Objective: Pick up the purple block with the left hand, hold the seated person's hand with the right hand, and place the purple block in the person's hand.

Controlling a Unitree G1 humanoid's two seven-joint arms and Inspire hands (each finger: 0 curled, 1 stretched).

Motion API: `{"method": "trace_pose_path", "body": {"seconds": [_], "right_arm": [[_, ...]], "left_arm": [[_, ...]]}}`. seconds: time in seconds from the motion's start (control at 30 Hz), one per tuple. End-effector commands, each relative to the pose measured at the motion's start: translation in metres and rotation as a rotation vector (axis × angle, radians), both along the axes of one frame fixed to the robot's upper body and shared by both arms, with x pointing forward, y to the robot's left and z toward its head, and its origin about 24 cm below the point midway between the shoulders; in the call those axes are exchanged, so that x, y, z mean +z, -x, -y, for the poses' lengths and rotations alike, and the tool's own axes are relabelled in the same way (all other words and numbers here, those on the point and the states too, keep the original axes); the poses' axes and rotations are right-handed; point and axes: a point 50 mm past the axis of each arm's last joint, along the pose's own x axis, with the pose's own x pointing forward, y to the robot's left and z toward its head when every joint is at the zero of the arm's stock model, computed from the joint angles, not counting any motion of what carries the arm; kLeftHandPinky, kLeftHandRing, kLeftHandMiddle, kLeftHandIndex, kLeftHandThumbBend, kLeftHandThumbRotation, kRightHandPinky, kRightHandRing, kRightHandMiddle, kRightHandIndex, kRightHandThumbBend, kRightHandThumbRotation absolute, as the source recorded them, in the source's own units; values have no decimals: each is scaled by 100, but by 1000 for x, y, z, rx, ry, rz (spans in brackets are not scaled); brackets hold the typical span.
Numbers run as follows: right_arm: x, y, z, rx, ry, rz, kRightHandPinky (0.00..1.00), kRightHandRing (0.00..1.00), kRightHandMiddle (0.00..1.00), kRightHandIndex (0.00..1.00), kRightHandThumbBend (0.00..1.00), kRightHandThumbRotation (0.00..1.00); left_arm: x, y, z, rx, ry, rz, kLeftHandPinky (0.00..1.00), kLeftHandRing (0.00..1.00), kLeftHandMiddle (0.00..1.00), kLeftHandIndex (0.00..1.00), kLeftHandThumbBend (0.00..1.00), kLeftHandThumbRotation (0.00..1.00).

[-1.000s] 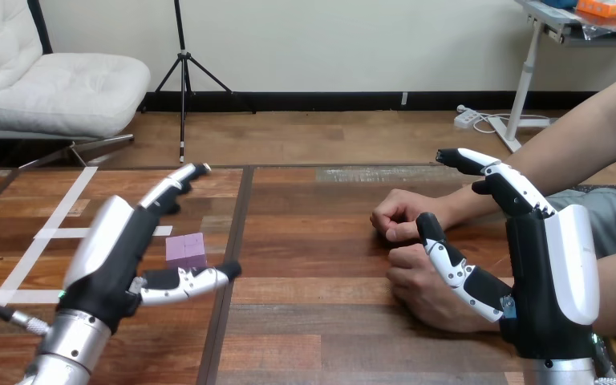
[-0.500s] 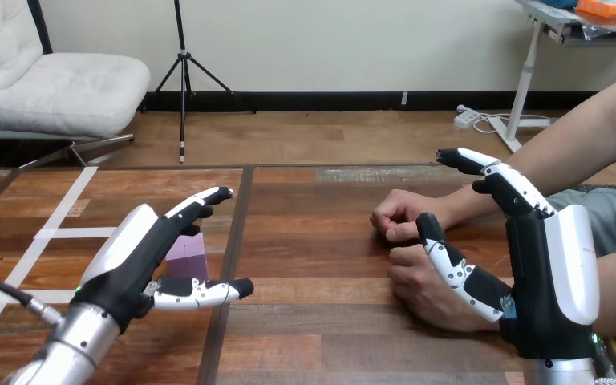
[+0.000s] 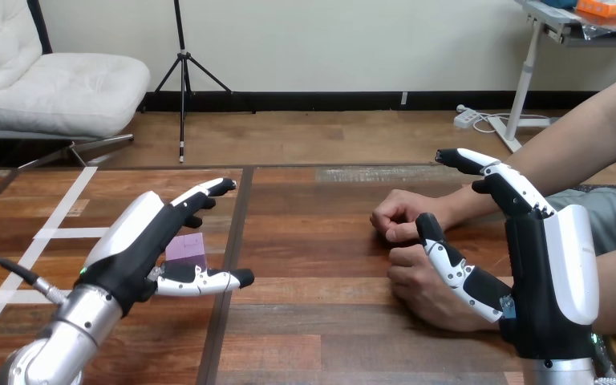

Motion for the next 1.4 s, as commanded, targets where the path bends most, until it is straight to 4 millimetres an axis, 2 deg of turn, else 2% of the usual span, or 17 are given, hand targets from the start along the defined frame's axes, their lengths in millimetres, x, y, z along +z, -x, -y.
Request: {"method": "trace_pose_path", "body": {"seconds": [0.0,0.47,0.93,1.37], "right_arm": [[9,-9,0,-6,-3,49,67,75,76,73,39,23],[9,-9,1,-8,-4,46,67,76,76,74,39,24],[10,-9,1,-6,0,46,68,77,77,74,39,25],[11,-11,2,-4,13,53,68,76,76,74,39,23]], "left_arm": [[17,-15,0,-3,-30,73,80,88,91,89,82,25],[16,-17,2,20,-44,102,81,89,92,91,81,24],[16,-16,4,50,-53,196,83,93,94,92,77,26],[16,-20,5,65,-133,214,88,95,96,93,74,26]]}}
